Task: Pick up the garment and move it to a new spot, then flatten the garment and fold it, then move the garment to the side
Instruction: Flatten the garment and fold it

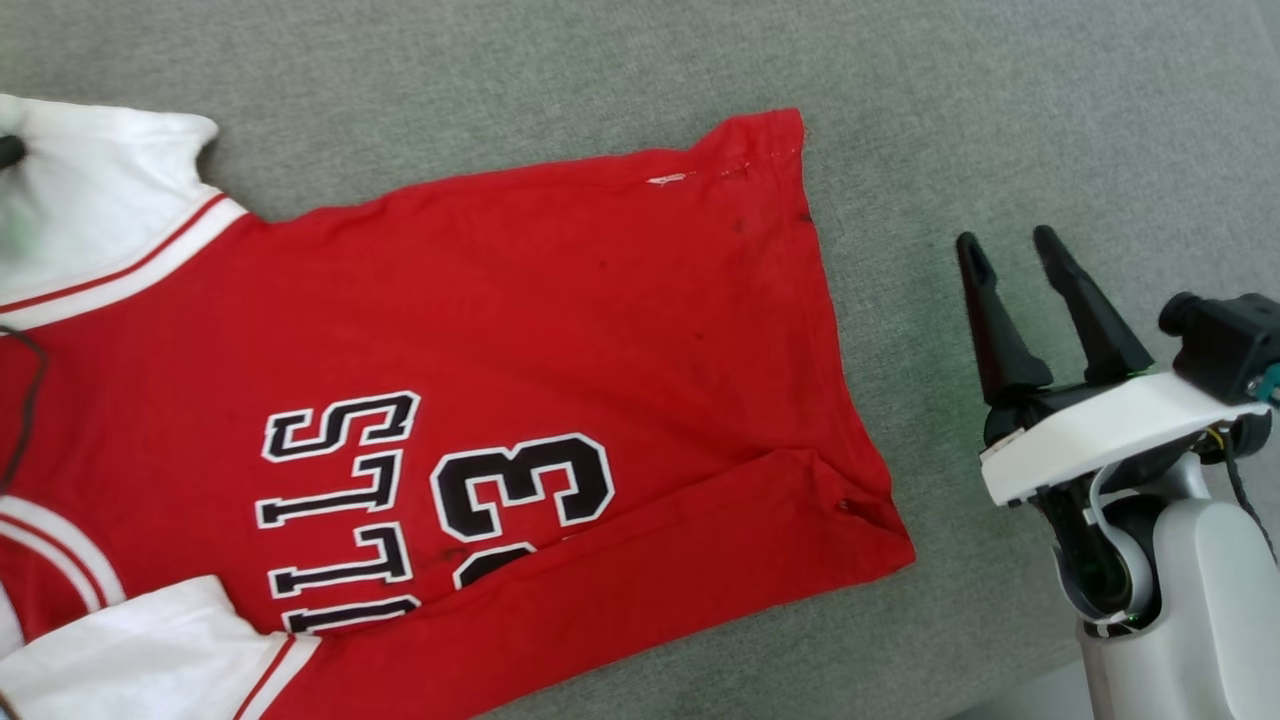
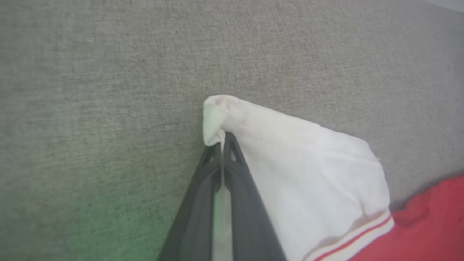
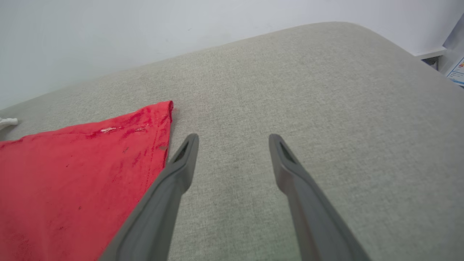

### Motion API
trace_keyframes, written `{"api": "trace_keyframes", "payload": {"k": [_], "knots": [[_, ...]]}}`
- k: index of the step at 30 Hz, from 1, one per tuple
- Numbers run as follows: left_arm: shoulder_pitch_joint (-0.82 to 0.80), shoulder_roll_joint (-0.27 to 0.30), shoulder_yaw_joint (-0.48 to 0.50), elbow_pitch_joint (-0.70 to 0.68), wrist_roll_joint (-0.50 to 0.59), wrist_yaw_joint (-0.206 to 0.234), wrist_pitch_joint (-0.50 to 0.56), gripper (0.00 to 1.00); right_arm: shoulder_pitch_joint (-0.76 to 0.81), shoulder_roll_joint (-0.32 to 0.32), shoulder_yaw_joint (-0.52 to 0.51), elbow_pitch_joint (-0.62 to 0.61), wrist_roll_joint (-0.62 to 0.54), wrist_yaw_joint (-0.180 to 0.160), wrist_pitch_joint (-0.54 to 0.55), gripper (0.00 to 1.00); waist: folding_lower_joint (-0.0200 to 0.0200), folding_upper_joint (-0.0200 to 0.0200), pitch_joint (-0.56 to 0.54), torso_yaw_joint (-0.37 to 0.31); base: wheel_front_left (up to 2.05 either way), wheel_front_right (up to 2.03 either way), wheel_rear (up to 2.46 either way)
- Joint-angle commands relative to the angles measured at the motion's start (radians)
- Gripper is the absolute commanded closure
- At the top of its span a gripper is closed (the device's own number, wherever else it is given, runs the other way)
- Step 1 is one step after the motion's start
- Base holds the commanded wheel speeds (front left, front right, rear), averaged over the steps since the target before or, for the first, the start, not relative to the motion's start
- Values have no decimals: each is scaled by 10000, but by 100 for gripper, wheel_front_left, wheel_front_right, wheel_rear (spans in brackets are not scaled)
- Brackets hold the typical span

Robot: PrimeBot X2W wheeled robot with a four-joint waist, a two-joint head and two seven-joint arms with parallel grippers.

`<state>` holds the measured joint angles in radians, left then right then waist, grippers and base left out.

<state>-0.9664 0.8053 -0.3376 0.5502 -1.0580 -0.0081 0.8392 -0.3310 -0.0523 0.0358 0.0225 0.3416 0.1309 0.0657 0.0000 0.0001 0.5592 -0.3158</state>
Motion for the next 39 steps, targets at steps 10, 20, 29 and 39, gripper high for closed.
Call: {"api": "trace_keyframes", "payload": {"k": [10, 20, 29, 39], "knots": [[-227, -825, -309, 215, 448, -395, -1223, 100, -1211, -412, 176, 983, 985, -2, 1805, 0, 0, -1, -991, 1044, 0, 0, 0], [-725, -1376, -882, -408, 1150, -965, -2413, 100, -3350, -1311, 380, 3425, 1581, -2, 4495, 0, 0, -1, -864, 2344, 0, 0, 0], [-610, -1687, -1162, -747, 1127, -1136, -2924, 100, -4598, -1571, 978, 5482, 1325, -4, 6794, 0, 0, -1, -554, 2899, 0, 0, 0], [-262, -1667, -1260, -582, 877, -1192, -3351, 100, -5075, -1796, 1220, 5543, 1248, -4, 7508, 100, 0, -1, -898, 2929, 0, 0, 0]]}}
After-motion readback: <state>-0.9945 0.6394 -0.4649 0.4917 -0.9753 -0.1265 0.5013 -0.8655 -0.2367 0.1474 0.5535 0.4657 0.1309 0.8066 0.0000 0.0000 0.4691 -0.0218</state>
